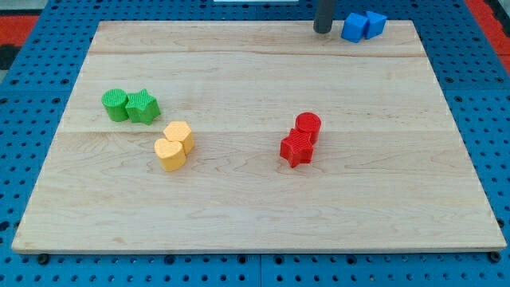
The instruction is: Point your arm at the yellow heart
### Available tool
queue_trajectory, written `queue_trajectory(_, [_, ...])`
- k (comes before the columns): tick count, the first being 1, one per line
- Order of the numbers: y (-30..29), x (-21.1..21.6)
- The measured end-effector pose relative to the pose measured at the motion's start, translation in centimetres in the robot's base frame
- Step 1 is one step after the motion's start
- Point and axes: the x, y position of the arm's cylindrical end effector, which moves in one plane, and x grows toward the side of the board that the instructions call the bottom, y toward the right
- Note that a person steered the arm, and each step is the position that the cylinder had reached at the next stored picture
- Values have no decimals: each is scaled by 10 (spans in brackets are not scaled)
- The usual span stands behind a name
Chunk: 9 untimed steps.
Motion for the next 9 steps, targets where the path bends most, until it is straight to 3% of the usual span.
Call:
queue_trajectory(1, [-17, 60])
queue_trajectory(5, [-187, 291])
queue_trajectory(6, [-254, 299])
queue_trajectory(9, [-221, 291])
